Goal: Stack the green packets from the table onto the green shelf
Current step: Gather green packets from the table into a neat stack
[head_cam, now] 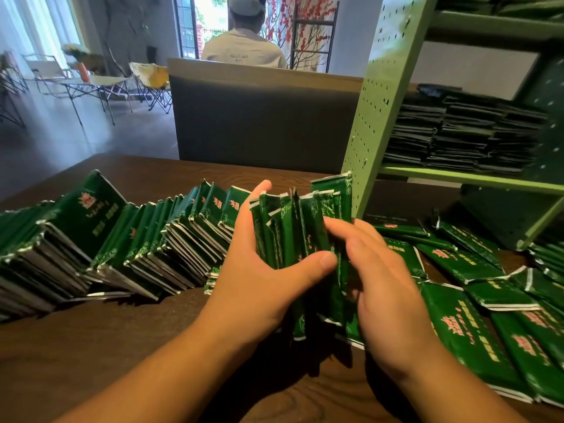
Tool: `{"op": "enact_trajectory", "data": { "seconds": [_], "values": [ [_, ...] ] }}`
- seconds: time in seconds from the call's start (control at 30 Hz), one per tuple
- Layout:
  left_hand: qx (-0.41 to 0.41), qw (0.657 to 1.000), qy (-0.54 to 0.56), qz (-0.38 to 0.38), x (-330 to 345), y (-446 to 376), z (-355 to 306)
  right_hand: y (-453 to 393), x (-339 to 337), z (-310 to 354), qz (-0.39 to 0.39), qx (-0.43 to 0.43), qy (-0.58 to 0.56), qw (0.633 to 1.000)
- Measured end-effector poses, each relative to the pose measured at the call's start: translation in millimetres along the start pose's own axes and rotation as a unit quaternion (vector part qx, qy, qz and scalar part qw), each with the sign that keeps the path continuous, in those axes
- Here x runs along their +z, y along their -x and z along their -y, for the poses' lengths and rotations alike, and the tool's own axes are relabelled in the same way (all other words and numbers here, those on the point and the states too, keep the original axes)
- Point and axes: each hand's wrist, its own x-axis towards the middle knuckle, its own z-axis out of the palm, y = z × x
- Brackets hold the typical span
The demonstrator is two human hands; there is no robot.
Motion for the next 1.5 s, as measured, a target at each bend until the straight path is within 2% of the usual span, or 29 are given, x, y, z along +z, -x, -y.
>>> {"op": "enact_trajectory", "data": {
  "seconds": [0.1, 0.2, 0.27, 0.37, 0.5, 0.6, 0.7, 0.77, 0.93, 1.07, 1.27, 1.5],
  "values": [
    [0.000, 1.000, 0.000, 0.007, -2.2, -0.5, 0.2, -1.1, -1.5, -1.0, 0.014, 0.005, 0.069, 0.998],
    [0.001, 1.000, 0.016, -0.002, -1.6, -1.8, -0.5, -2.3, -2.1, -9.1, -0.029, -0.034, 0.131, 0.990],
    [0.002, 0.999, 0.028, -0.020, -1.1, -3.7, -1.8, -2.6, -4.8, -13.1, -0.077, -0.051, 0.117, 0.989],
    [0.002, 0.997, 0.070, -0.044, -4.7, -7.9, -1.0, -5.9, -9.4, -14.5, -0.128, -0.033, 0.070, 0.989],
    [-0.005, 0.990, 0.128, -0.063, -9.0, -11.9, -2.6, -11.3, -15.7, -15.3, -0.171, -0.031, 0.027, 0.984],
    [0.005, 0.989, 0.125, -0.082, -11.6, -15.3, -3.9, -15.2, -18.5, -15.9, -0.190, -0.034, -0.039, 0.980],
    [0.006, 0.989, 0.092, -0.119, -13.0, -17.3, -3.9, -17.4, -19.1, -13.9, -0.175, -0.019, -0.149, 0.973],
    [0.009, 0.988, 0.073, -0.134, -13.9, -17.1, -3.8, -15.9, -18.9, -11.9, -0.163, -0.025, -0.151, 0.975],
    [0.053, 0.990, -0.003, -0.132, -13.7, -11.9, -4.4, -6.6, -15.7, -6.5, -0.180, -0.099, 0.069, 0.976],
    [0.098, 0.987, -0.063, -0.108, -6.3, -4.9, -7.9, -0.4, -6.7, -7.7, -0.158, -0.148, 0.087, 0.972],
    [0.044, 0.998, -0.023, -0.047, -3.2, -3.7, -4.5, 3.9, -0.8, -6.3, -0.075, -0.128, 0.004, 0.989],
    [-0.007, 0.996, 0.083, -0.019, -2.7, -5.3, -6.2, 2.8, -3.8, -7.6, -0.072, -0.117, -0.042, 0.990]
  ]
}}
